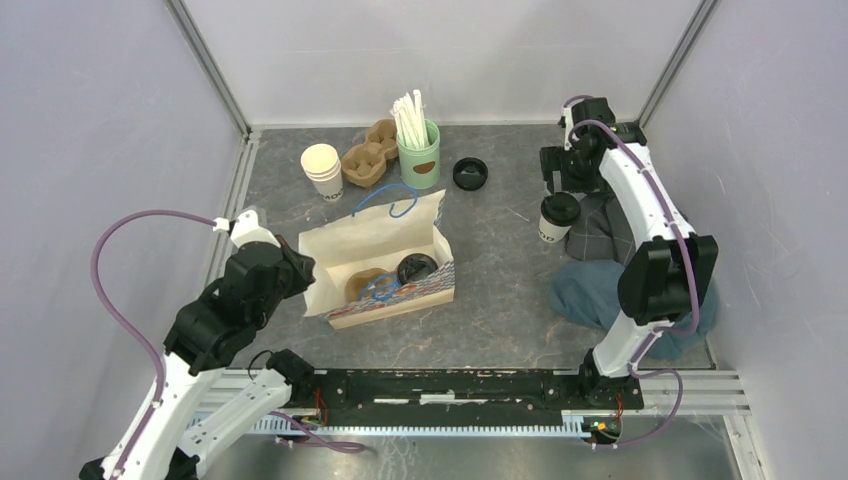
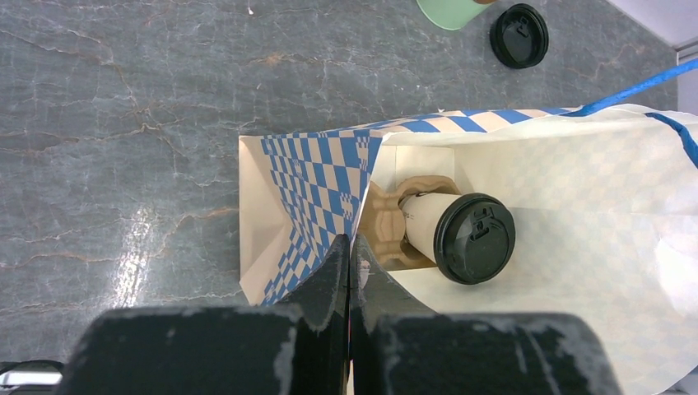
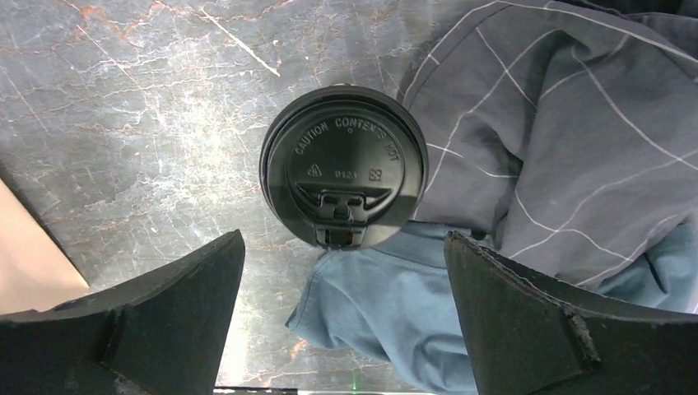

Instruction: Pack the takeout coffee

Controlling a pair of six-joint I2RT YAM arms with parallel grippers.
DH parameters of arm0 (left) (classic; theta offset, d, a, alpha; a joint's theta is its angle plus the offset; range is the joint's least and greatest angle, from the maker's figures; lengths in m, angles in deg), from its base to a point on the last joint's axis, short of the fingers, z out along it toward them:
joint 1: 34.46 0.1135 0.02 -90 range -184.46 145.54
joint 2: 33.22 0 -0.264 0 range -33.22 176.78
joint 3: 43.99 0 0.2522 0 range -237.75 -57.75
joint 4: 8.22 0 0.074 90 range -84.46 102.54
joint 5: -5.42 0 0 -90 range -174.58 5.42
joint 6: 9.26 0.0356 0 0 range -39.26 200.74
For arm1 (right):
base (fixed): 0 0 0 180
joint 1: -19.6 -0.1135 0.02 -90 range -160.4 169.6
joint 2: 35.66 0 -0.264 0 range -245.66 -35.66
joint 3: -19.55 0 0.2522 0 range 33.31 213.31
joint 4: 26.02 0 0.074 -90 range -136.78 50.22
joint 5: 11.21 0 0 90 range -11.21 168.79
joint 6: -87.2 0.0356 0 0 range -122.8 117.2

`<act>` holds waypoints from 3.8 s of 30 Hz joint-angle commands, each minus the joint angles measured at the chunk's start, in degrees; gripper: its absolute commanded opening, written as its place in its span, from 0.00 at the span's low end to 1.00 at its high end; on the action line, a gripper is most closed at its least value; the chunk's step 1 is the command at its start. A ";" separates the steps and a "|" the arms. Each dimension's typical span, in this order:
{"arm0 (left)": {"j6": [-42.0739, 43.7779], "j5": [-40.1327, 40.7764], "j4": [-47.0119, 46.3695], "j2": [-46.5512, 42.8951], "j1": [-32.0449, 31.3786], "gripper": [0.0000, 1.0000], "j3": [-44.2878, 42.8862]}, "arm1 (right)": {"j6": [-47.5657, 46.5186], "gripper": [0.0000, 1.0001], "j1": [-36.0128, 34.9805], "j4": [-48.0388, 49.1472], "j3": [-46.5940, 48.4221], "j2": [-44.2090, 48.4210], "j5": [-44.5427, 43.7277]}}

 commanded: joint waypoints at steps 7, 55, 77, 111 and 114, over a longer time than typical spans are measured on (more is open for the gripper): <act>3.22 -0.84 -4.11 1.88 -0.14 0.02 -0.30 | -1.46 0.98 -1.75 1.06 1.18 -3.75 -2.91; 3.32 -0.69 -3.93 1.18 -0.14 0.02 0.58 | -1.67 0.89 0.18 5.40 -1.72 -6.57 -1.82; 3.49 -0.98 -4.02 1.27 -0.14 0.02 0.49 | -1.62 0.82 0.92 6.44 -4.21 -4.84 -0.41; 17.84 -4.90 -26.61 -17.52 -0.14 0.02 12.66 | 10.42 0.72 -40.51 32.64 6.79 28.80 26.79; 16.15 -4.92 -24.86 -17.25 -0.14 0.02 12.46 | 10.03 0.72 -49.23 32.17 8.40 25.92 23.58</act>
